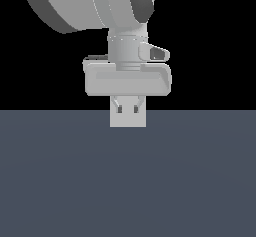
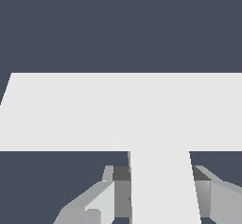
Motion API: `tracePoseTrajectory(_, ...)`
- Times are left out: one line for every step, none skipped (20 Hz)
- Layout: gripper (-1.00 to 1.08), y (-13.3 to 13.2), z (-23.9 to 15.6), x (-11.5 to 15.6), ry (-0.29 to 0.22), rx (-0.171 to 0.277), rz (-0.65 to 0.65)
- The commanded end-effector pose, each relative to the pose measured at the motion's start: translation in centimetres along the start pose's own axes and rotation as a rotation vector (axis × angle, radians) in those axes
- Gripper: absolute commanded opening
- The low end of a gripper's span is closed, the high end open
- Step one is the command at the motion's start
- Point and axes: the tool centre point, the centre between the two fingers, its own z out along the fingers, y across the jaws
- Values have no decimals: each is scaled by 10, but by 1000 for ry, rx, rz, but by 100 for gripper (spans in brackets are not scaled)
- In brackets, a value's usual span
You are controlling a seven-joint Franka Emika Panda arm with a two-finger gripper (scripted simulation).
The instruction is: Plug the charger into the wall socket.
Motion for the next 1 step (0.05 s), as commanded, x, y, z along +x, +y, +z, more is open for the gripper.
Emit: tracePoseTrajectory(-100, 0, 0, 1, 1, 0, 0)
